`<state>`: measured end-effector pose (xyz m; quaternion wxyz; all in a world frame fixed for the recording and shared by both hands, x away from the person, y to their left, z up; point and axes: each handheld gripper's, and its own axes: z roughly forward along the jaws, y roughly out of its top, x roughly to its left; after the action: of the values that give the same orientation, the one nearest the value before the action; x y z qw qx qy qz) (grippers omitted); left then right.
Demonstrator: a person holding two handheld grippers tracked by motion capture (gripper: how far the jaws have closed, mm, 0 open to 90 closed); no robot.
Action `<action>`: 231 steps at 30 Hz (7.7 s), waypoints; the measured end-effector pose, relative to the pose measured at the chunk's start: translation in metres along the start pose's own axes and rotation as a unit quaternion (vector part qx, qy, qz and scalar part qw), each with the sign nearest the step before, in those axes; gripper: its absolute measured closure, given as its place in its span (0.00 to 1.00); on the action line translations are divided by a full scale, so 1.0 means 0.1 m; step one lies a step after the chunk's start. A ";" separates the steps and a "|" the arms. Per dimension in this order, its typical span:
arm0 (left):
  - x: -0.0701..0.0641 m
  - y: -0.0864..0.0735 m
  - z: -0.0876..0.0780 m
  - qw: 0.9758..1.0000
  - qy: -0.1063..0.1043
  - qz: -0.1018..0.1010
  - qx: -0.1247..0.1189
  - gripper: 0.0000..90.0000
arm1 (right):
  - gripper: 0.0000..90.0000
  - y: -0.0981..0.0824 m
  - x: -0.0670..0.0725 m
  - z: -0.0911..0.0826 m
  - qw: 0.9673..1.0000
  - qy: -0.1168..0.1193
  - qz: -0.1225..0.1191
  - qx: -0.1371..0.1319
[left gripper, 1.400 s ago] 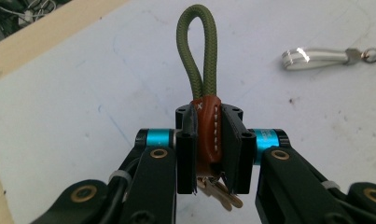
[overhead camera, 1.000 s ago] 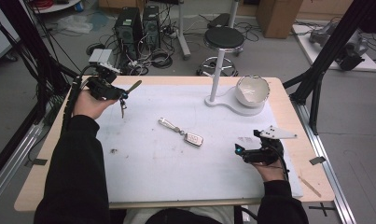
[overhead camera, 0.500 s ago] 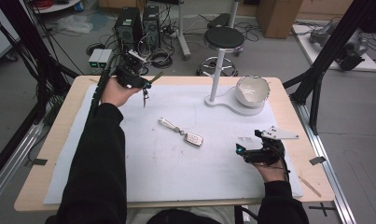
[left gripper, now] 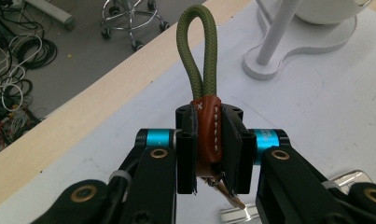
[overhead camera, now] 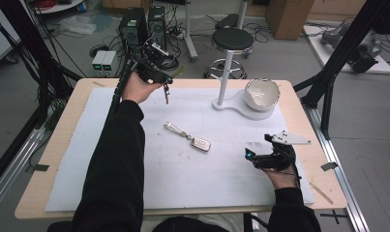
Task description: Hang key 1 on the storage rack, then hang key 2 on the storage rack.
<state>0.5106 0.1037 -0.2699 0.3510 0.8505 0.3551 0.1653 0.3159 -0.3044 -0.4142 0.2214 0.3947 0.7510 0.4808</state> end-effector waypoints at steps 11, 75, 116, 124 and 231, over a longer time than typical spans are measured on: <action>-0.11 0.11 0.18 1.000 0.012 0.003 0.001 0.85 | 0.01 0.00 0.04 0.01 1.000 0.006 -0.006 0.005; -0.70 0.23 1.01 0.996 -0.079 0.045 0.012 0.60 | 0.01 -0.04 0.01 0.03 1.000 0.003 -0.007 0.020; -0.36 -0.56 0.29 0.997 -0.060 0.016 -0.043 0.02 | 0.01 -0.04 0.02 0.04 1.000 0.003 -0.009 0.023; -0.32 -0.75 0.13 0.997 -0.057 0.012 -0.049 0.02 | 0.01 -0.04 0.01 0.04 1.000 0.005 -0.006 0.024; -0.07 -3.31 -1.08 0.987 0.074 -0.111 -0.093 0.02 | 0.01 0.10 0.07 0.20 0.998 0.018 -0.014 0.060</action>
<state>0.2866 0.3166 -0.4309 0.4178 0.7548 0.4554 0.2200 0.3294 -0.2852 -0.4142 0.1904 0.3876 0.7879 0.4390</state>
